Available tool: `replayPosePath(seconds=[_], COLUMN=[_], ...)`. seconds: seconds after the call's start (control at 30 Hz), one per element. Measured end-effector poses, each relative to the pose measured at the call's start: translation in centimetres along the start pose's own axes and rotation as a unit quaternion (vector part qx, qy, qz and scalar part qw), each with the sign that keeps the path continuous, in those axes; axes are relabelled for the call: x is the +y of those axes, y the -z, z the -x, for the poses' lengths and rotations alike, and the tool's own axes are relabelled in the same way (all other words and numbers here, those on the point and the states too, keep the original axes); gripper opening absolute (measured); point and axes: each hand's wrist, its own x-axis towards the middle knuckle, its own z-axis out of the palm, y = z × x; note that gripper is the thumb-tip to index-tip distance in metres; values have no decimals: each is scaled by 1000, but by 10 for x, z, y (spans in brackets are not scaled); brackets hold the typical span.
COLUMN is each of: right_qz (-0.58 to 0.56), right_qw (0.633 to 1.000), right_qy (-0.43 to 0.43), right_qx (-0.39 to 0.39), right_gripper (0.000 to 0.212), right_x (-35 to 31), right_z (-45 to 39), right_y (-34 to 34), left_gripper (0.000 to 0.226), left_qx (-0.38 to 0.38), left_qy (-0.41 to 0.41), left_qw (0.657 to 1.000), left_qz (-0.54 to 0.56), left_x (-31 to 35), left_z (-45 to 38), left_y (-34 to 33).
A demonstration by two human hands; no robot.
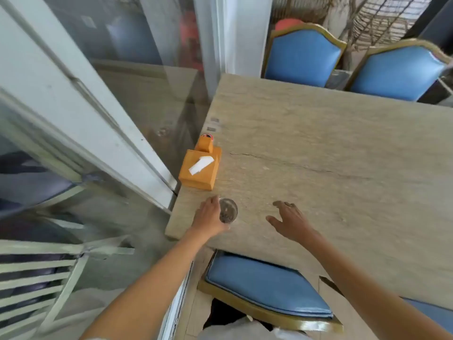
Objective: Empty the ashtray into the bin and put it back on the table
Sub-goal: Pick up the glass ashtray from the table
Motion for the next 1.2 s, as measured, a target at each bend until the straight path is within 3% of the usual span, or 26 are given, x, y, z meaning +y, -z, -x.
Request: replayPosePath(seconds=[0.17,0.33,0.63,0.73,0.83,0.97,1.2], right_qz=[-45,-65,-144,-197,-286,-474,-591], right_qw=[996,989,976,965,938,857,784], right_qy=[-72,-122,-139,-128,-114,-94,-70], right_qx=[14,47,84,116,162,178,175], right_gripper=[63,62,61,57,47,28,40], right_x=[17,33,15,7,-1,-15,-12], right_z=[6,20,44,51,58,72,115], right_y=[1,-3,-24,-23,-21,-12,-5], left_gripper=[118,114,110,106,105,113,110], left_qx=[-50,-6,-24,1,39,69,75], left_qy=[-20,-52,-72,-104,-164,-228,-288], left_qw=[997,995,997,995,986,970,937], left_qz=[-46,-87,-32,-3,16,43,182], left_x=[2,-6,-17,-4,17,47,99], left_z=[-34,-47,-43,-28,-7,27,93], left_y=[-19,-37,-25,-7,9,22,21])
